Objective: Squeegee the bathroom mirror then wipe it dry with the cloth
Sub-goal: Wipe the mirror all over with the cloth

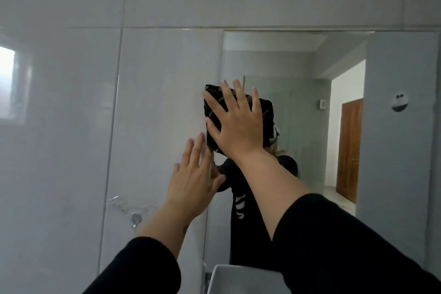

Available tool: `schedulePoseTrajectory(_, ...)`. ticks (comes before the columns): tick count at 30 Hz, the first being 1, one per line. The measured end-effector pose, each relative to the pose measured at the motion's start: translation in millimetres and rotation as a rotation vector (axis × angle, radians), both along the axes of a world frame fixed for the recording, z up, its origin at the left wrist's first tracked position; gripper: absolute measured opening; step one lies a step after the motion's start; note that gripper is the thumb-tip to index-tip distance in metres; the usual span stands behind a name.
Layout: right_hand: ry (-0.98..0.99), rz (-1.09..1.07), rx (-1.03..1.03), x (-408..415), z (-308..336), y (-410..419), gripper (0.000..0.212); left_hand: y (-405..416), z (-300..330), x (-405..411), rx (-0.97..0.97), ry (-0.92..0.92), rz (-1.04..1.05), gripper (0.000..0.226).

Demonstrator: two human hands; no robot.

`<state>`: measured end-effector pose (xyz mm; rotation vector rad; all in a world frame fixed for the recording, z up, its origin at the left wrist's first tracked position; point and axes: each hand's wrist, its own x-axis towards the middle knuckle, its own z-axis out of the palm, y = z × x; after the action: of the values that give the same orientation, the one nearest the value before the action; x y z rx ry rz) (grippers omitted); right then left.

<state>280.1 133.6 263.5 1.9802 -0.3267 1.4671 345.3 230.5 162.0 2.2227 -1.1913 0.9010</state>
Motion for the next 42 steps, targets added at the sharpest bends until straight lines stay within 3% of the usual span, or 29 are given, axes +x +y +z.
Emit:
schedulePoseTrajectory(16,-0.012,-0.142,0.11,-104.7,-33.9,-69.2,0.054,-0.8,3.6,-8.4,0.086,0.079,0.081,0.086)
schedulePoseTrajectory(24,-0.164,-0.199,0.204,-162.5,-30.6,-115.5,0.054,-0.5,-1.1,-5.7,0.101,0.066,0.1,0.093)
schedulePoseTrajectory(30,-0.337,-0.245,0.324,-201.2,-44.9,-149.2,0.054,-2.5,-2.7,-1.2,0.045,0.01,0.107,0.113)
schedulePoseTrajectory(37,-0.545,-0.184,0.483,-225.9,-90.2,-173.7,0.053,-0.5,-0.6,-12.7,0.059,0.044,0.061,0.092)
schedulePoseTrajectory(42,-0.53,-0.199,0.521,-226.6,-124.4,-168.3,0.054,-1.0,-0.5,-14.8,0.034,0.044,0.036,0.088)
